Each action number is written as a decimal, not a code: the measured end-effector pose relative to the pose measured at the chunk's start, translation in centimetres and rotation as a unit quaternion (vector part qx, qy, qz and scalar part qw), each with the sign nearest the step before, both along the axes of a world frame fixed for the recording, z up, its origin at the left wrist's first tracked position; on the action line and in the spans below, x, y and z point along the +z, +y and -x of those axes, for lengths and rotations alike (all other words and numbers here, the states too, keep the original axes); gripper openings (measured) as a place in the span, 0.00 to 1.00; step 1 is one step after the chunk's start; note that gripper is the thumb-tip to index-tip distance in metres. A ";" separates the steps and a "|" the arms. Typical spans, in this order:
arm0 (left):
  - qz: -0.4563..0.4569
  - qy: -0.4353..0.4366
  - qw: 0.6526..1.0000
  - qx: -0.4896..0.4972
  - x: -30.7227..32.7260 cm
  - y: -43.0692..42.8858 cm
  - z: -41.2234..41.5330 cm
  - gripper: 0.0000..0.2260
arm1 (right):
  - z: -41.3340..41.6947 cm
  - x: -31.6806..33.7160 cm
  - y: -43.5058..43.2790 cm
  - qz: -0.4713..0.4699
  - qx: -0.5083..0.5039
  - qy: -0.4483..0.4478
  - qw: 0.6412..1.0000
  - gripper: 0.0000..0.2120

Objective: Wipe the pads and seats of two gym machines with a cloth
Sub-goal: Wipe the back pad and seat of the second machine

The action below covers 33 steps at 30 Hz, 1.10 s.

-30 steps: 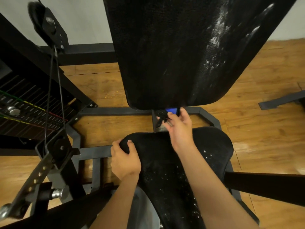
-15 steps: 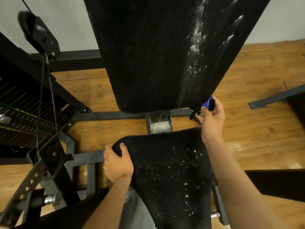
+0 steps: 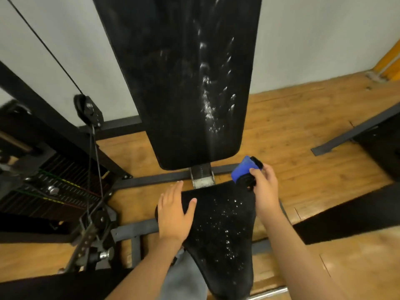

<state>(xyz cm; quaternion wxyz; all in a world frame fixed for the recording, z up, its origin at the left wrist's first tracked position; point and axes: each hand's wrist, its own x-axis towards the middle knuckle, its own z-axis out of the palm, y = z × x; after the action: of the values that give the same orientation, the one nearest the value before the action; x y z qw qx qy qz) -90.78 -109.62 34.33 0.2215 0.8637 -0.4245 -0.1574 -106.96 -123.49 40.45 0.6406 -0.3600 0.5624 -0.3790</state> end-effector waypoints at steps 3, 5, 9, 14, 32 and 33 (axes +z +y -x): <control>0.053 -0.032 0.998 -0.011 5.8 -1.3 0.6 0.26 | -0.2 4.2 0.2 -0.008 -0.022 -0.047 0.999 0.13; 0.091 -0.056 0.994 -0.015 10.1 -2.6 0.5 0.25 | -0.5 7.4 -0.3 0.001 -0.031 -0.068 0.997 0.16; 0.151 -0.119 0.981 -0.021 19.0 -5.6 -0.1 0.24 | -1.5 15.2 -1.7 0.056 0.019 -0.064 0.996 0.12; 0.232 -0.162 0.959 -0.007 29.4 -8.8 -1.3 0.23 | -3.8 24.5 -3.8 0.165 0.077 -0.037 0.983 0.14; 0.331 -0.367 0.868 -0.052 55.3 -19.8 -15.5 0.25 | -15.7 50.4 -16.4 0.412 0.062 -0.127 0.900 0.09; 0.336 -0.376 0.862 -0.054 56.8 -20.4 -16.7 0.25 | -16.2 51.8 -17.3 0.413 0.061 -0.132 0.899 0.10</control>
<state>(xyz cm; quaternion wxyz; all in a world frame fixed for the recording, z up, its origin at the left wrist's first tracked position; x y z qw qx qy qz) -74.12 -130.04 91.17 0.3132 0.7063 -0.5487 0.3195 -90.79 -140.81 92.22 0.5246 -0.5725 0.2426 -0.5816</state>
